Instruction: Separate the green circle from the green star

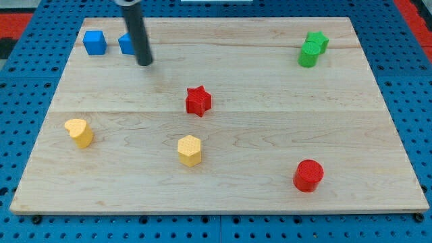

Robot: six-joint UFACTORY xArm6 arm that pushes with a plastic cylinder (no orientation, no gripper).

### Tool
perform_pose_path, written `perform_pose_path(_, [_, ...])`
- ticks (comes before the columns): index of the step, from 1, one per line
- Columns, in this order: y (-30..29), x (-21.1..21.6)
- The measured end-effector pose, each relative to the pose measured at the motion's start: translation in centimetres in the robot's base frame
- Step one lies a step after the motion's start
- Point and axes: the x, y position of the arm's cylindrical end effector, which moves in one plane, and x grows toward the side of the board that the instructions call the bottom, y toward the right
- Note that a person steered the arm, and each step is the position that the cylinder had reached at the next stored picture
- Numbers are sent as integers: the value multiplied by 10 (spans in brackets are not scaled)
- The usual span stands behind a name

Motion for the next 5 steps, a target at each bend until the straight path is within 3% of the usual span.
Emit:
perform_pose_path(1, [81,-16])
perform_pose_path(4, [297,-1])
perform_pose_path(5, [338,-1])
